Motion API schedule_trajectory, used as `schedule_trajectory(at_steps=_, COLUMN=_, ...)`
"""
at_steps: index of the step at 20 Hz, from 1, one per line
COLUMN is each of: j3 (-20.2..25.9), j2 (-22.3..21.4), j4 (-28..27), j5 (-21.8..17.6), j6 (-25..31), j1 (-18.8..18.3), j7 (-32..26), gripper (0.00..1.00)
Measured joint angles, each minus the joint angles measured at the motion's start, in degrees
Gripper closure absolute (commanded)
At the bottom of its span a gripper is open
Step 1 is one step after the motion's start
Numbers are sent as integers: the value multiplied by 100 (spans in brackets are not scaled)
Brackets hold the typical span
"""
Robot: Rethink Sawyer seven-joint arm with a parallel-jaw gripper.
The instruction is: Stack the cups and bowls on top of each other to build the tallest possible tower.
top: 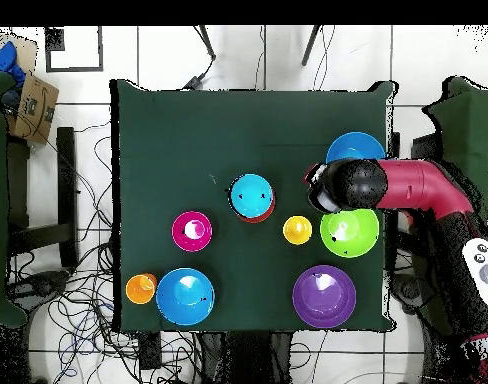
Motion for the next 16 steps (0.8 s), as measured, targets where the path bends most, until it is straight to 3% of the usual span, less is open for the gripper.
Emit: schedule_trajectory(at_steps=16, j3=0, j2=109, j4=12, j5=-164, j6=-1, j1=0, j7=0, gripper=0)
